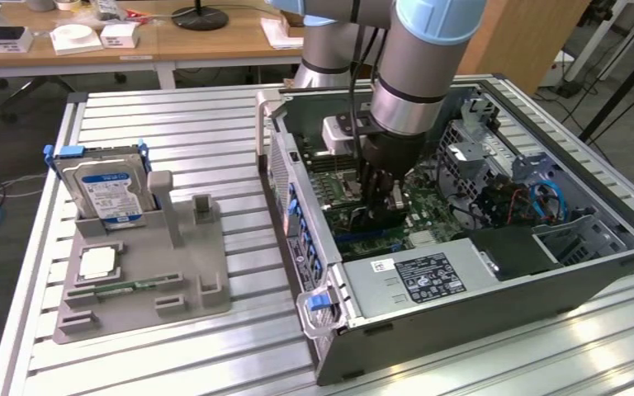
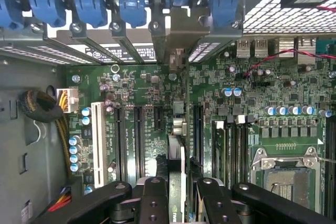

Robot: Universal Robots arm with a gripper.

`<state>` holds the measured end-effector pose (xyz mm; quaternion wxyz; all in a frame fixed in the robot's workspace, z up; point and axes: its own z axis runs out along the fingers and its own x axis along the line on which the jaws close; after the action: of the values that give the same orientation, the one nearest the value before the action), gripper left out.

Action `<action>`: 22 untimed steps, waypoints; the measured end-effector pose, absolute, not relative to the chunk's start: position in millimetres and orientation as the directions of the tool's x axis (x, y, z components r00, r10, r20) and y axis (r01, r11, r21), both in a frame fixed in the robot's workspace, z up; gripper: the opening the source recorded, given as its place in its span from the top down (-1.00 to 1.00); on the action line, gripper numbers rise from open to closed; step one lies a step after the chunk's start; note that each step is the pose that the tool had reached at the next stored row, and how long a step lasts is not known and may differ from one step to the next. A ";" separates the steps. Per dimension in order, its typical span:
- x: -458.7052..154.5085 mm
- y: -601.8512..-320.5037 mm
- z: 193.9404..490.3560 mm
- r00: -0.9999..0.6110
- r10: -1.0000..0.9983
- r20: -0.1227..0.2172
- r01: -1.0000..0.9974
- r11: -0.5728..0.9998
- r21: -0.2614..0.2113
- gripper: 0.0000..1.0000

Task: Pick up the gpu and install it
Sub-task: 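Insert the gpu into the slot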

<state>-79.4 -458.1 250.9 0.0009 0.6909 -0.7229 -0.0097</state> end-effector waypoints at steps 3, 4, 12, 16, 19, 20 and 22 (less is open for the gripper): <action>-79.4 -457.6 249.1 -0.045 -0.999 -0.012 -0.999 0.045 0.015 0.47; -79.4 -457.6 248.9 -0.045 -0.999 -0.012 -0.999 0.045 0.015 0.47; -79.4 -457.5 248.5 -0.045 -0.999 -0.012 -0.999 0.045 0.015 0.47; -79.5 -457.5 248.5 -0.045 -0.999 -0.012 -0.999 0.045 0.015 0.47; -79.4 -457.5 248.6 -0.045 -0.999 -0.012 -0.999 0.045 0.015 0.47; -79.4 -457.5 248.5 -0.045 -0.999 -0.012 -0.999 0.045 0.015 0.47; -79.4 -457.5 248.5 -0.045 -0.999 -0.012 -0.999 0.045 0.015 0.47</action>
<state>-79.4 -457.5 248.5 0.0009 0.6909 -0.7229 -0.0096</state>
